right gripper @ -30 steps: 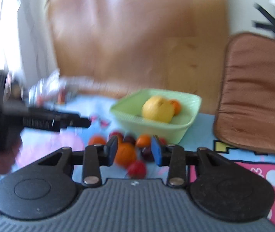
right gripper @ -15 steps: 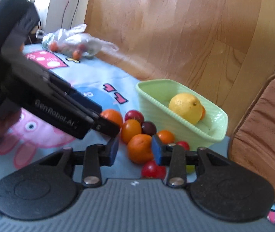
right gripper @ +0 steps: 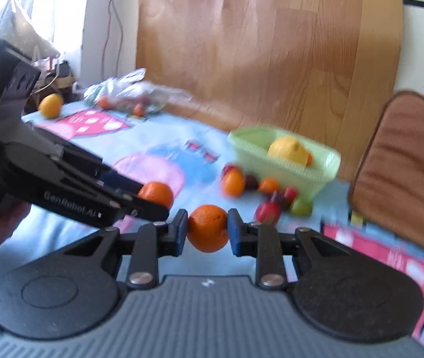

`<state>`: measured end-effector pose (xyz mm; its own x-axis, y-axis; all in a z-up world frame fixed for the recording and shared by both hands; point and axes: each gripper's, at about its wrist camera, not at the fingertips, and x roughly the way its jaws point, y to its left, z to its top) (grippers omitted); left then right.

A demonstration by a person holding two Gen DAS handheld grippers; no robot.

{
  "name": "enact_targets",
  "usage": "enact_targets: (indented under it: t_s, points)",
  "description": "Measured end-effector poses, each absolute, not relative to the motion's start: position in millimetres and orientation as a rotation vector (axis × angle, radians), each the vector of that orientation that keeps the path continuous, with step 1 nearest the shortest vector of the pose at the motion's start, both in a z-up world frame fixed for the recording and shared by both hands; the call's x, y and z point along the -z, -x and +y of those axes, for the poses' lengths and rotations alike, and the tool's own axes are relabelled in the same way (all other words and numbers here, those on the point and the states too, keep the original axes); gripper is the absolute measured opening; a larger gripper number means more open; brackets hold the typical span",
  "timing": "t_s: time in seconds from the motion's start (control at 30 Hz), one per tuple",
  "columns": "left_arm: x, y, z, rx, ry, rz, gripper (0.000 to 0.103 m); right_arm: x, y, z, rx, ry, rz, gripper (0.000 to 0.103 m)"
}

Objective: Organize fruits

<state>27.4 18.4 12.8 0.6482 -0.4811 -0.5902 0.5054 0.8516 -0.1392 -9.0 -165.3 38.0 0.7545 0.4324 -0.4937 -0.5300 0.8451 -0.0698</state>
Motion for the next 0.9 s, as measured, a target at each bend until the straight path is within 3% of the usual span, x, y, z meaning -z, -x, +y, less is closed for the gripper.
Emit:
enact_targets:
  t_s: [0.23,0.6,0.9]
  points:
    - [-7.7,17.0,3.3,0.543,-0.101,0.635,0.039,-22.2,60.5,-172.5,-0.491,0.175,0.509,0.031]
    - [-8.3,18.3,-4.2,0.525,-0.109,0.626,0.038,-14.3,67.6,-175.6,-0.481,0.129,0.529,0.033]
    - [-76.9,-75.3,-14.3,0.542,-0.109,0.545,0.039,-60.8,8.6,-195.6,-0.446,0.037,0.429,0.031]
